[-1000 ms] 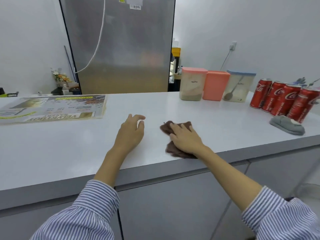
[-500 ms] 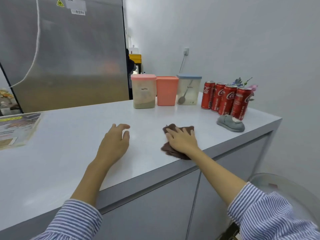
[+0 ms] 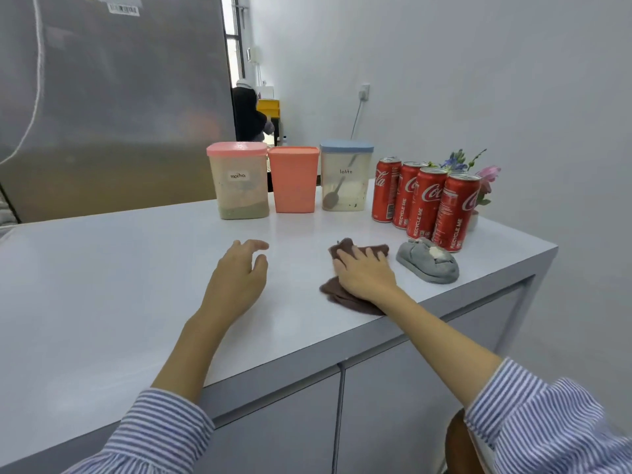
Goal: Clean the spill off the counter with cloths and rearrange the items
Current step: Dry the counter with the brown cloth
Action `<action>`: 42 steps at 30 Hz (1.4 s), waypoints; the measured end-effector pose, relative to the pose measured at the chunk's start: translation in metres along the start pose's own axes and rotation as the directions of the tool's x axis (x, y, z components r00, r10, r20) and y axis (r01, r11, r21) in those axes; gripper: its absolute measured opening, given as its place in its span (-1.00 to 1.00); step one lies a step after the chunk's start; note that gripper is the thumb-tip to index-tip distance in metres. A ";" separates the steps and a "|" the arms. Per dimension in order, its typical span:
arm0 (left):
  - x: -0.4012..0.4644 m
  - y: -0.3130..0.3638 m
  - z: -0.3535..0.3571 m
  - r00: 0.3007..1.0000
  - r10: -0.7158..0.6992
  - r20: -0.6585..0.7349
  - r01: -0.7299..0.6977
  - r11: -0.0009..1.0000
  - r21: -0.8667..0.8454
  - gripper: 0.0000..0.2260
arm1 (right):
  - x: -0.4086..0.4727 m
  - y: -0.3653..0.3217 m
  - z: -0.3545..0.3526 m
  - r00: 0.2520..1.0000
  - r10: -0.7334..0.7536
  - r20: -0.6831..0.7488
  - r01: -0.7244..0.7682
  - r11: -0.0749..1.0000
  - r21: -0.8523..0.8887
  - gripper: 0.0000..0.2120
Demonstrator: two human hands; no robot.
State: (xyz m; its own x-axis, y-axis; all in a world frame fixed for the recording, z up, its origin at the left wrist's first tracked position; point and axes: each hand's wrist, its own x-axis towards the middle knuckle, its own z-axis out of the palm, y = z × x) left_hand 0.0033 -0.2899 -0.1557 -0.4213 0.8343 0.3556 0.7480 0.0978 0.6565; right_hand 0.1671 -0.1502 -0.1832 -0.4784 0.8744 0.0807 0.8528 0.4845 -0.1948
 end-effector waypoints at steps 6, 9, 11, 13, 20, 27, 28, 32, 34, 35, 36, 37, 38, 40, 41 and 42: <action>0.018 0.001 0.021 0.998 -0.056 -0.019 0.058 0.987 0.151 -0.72 | -0.004 -0.014 0.007 0.961 -0.269 0.061 0.264 0.962 0.074 -0.54; 0.022 -0.003 0.019 0.996 -0.062 -0.063 0.077 0.961 0.266 -0.70 | 0.044 0.004 0.005 0.987 -0.142 0.076 0.138 0.989 0.055 -0.51; 0.021 -0.008 0.019 0.995 -0.044 -0.094 0.075 0.931 0.357 -0.69 | 0.082 0.012 0.006 0.998 -0.048 0.044 0.047 0.998 0.030 -0.51; 0.021 -0.015 0.022 0.994 -0.045 -0.097 0.082 0.903 0.422 -0.68 | 0.119 0.015 0.007 1.000 0.026 0.016 -0.027 1.000 0.011 -0.51; 0.032 -0.038 0.026 0.991 0.079 -0.105 0.000 0.799 0.601 -0.72 | 0.176 -0.069 0.024 0.990 -0.139 0.027 0.139 0.990 -0.001 -0.53; 0.030 -0.031 0.021 0.982 -0.014 -0.189 0.111 0.852 0.511 -0.61 | 0.141 -0.112 0.033 0.841 -0.531 0.101 0.522 0.847 0.099 -0.56; 0.028 -0.027 0.019 0.980 -0.043 -0.194 0.134 0.864 0.485 -0.60 | 0.136 -0.111 0.032 0.854 -0.510 0.102 0.502 0.860 0.093 -0.55; 0.017 -0.014 0.005 0.968 -0.107 -0.229 0.186 0.916 0.357 -0.62 | 0.094 -0.100 0.019 0.812 -0.551 0.192 0.547 0.833 0.078 -0.50; 0.010 -0.010 -0.001 0.965 -0.128 -0.230 0.199 0.927 0.318 -0.64 | 0.053 -0.082 0.008 0.781 -0.576 0.241 0.575 0.814 0.081 -0.39; 0.007 -0.008 -0.004 0.964 -0.132 -0.229 0.200 0.932 0.303 -0.64 | 0.034 -0.070 0.003 0.769 -0.582 0.266 0.580 0.809 0.091 -0.32; 0.004 -0.005 -0.007 0.966 -0.130 -0.224 0.193 0.937 0.292 -0.65 | 0.015 -0.057 -0.002 0.752 -0.594 0.287 0.594 0.799 0.096 -0.25; 0.001 -0.002 -0.008 0.969 -0.119 -0.218 0.180 0.942 0.284 -0.65 | -0.002 -0.044 -0.008 0.732 -0.609 0.305 0.612 0.785 0.097 -0.17; -0.002 0.000 -0.010 0.972 -0.104 -0.212 0.162 0.947 0.277 -0.66 | -0.016 -0.032 -0.015 0.709 -0.624 0.329 0.630 0.770 0.102 -0.10; -0.010 0.003 -0.012 0.979 -0.075 -0.191 0.125 0.957 0.261 -0.67 | -0.036 -0.009 -0.027 0.663 -0.629 0.407 0.646 0.755 0.113 0.03; -0.014 0.004 -0.014 0.982 -0.064 -0.180 0.109 0.962 0.252 -0.67 | -0.042 0.002 -0.030 0.646 -0.628 0.434 0.656 0.747 0.104 0.08; -0.019 0.002 -0.017 0.984 -0.054 -0.167 0.095 0.965 0.244 -0.67 | -0.049 0.010 -0.030 0.644 -0.626 0.439 0.667 0.741 0.079 0.12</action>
State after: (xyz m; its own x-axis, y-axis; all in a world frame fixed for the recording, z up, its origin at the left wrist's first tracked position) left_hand 0.0043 -0.3145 -0.1496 -0.5411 0.7251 0.4259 0.8073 0.3060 0.5046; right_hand 0.2051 -0.1872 -0.1593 -0.9343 0.2487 -0.2555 0.2962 0.9403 -0.1675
